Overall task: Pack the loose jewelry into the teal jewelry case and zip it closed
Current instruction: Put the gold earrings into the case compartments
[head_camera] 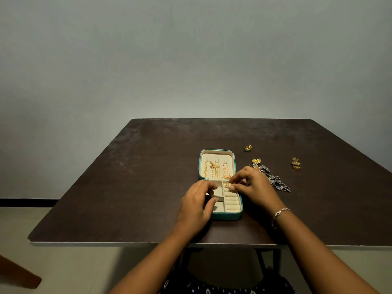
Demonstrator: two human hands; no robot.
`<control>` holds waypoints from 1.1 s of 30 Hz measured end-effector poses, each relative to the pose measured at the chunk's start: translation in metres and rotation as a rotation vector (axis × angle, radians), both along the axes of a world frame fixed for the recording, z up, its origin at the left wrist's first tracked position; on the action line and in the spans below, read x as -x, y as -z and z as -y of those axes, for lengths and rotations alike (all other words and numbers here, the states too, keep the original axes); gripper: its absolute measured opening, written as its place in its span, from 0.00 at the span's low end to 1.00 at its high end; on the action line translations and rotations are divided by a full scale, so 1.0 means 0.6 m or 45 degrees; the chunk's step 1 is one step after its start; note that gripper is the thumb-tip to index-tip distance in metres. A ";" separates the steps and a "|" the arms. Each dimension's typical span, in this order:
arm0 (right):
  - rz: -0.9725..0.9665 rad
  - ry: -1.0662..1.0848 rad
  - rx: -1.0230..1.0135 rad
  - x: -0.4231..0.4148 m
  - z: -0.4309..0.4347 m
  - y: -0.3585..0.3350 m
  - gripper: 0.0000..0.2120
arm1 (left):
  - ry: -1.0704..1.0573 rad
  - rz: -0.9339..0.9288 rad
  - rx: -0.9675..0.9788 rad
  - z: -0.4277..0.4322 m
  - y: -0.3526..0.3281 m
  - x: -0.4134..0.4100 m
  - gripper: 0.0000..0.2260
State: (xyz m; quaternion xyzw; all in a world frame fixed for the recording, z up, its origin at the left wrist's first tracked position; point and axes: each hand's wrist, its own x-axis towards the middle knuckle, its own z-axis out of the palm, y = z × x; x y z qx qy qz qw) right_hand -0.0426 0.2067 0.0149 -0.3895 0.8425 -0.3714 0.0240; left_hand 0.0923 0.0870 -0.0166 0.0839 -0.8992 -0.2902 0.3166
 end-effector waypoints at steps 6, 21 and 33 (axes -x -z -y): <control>-0.115 -0.029 0.008 0.002 -0.013 -0.001 0.08 | -0.002 0.001 -0.007 0.001 0.001 0.000 0.08; -0.380 -0.112 -0.028 0.001 -0.012 0.013 0.15 | 0.008 0.005 -0.034 -0.001 -0.002 -0.002 0.08; 0.136 0.176 0.497 0.061 -0.103 0.006 0.04 | 0.011 -0.022 -0.036 0.002 0.000 -0.002 0.07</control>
